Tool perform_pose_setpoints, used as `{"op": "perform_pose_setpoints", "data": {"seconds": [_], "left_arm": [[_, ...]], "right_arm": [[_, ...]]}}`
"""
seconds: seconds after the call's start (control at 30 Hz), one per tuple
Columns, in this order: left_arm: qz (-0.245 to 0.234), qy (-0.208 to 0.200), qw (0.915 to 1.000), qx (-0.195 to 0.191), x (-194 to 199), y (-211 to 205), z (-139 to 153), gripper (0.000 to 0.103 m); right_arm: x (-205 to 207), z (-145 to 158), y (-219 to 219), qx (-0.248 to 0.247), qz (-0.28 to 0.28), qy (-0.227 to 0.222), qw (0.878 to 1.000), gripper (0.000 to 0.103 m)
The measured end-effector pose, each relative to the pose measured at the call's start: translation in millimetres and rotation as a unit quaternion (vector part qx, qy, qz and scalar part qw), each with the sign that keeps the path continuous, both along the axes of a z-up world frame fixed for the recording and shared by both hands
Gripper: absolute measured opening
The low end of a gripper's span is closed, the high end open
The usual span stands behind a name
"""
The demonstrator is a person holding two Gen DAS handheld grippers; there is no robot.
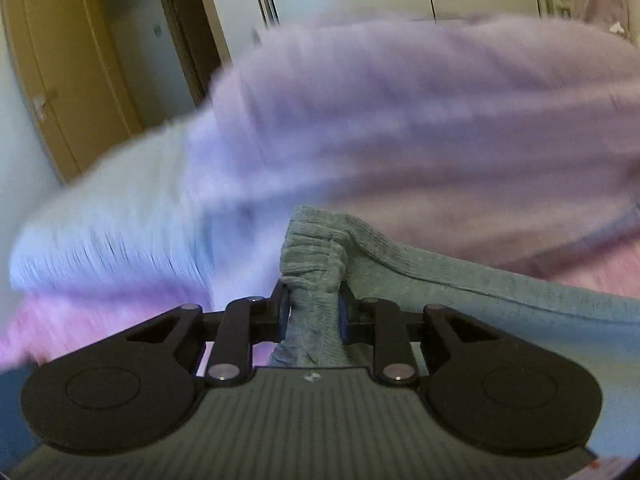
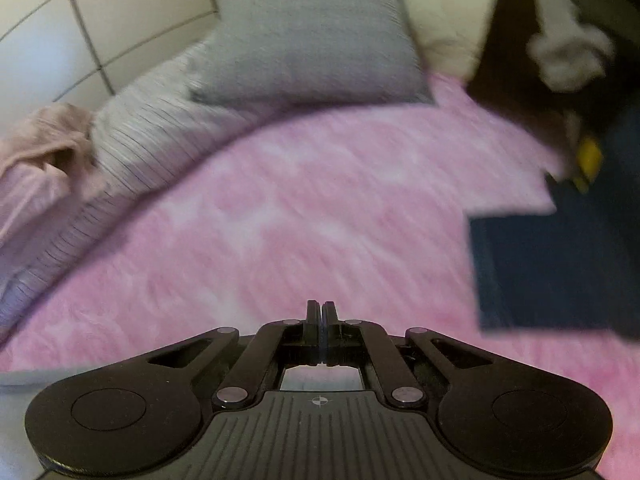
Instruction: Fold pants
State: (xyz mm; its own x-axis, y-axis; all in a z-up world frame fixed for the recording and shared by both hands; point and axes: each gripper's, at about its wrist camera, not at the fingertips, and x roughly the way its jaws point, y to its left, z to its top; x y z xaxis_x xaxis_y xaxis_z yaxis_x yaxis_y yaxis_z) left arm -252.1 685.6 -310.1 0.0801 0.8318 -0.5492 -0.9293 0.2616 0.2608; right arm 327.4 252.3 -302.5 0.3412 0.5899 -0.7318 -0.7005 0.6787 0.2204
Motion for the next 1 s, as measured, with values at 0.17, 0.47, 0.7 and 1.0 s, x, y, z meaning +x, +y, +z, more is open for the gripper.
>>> {"op": "perform_pose_setpoints", "data": {"seconds": [0.17, 0.47, 0.7, 1.0], "left_arm": [[0.035, 0.069, 0.996, -0.044, 9.5, 23.2, -35.2, 0.041], [0.165, 0.018, 0.9754, -0.146, -66.9, -31.6, -84.3, 0.048], [0.189, -0.013, 0.9621, -0.196, -99.9, -102.8, -78.6, 0.051], [0.19, -0.023, 0.9529, -0.236, -139.9, -178.2, -78.3, 0.052]], "right_arm": [[15.8, -4.7, 22.9, 0.016, 0.003, 0.09, 0.996, 0.019], [1.5, -52.2, -26.0, -0.054, 0.07, 0.148, 0.985, 0.051], [-7.8, -60.4, -6.0, -0.011, 0.08, 0.086, 0.993, 0.002], [19.1, -63.2, 5.0, -0.046, 0.041, 0.098, 0.993, 0.031]]}}
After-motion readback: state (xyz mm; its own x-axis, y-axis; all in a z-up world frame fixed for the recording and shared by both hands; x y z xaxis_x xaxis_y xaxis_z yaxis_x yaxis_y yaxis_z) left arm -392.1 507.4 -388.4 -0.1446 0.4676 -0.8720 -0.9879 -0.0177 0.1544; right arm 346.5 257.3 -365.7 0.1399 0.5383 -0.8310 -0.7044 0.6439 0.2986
